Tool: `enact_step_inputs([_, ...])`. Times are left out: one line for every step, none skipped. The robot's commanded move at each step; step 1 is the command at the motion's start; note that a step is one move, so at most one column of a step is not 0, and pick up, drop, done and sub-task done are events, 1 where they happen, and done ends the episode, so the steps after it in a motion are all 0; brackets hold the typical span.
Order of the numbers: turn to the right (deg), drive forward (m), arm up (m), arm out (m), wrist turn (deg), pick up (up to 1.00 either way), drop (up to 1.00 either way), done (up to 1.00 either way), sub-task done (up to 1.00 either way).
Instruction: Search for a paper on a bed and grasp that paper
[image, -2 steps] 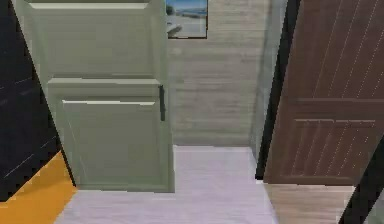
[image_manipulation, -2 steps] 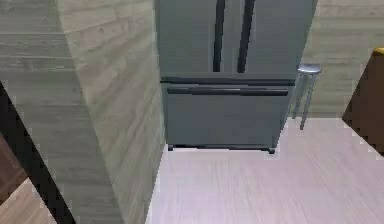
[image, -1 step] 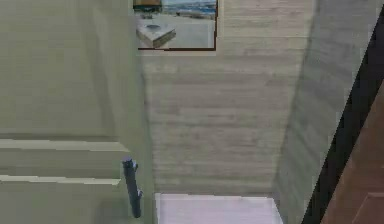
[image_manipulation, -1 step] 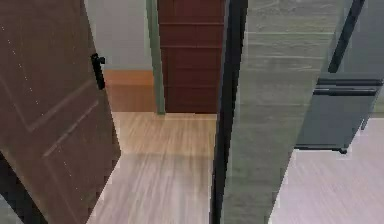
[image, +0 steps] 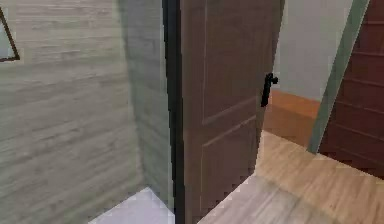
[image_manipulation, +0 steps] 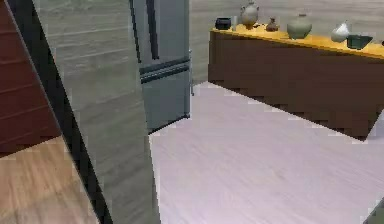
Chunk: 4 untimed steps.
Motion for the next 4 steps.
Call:
enact_step_inputs([42.0,0.0,0.0,0.0,0.0,0.0,0.0,0.0,0.0])
enact_step_inputs([0.0,0.45,0.0,0.0,0.0,0.0,0.0,0.0,0.0])
enact_step_inputs([3.0,0.0,0.0,0.0,0.0,0.0,0.0,0.0,0.0])
enact_step_inputs([0.0,1.0,0.0,0.0,0.0,0.0,0.0,0.0,0.0])
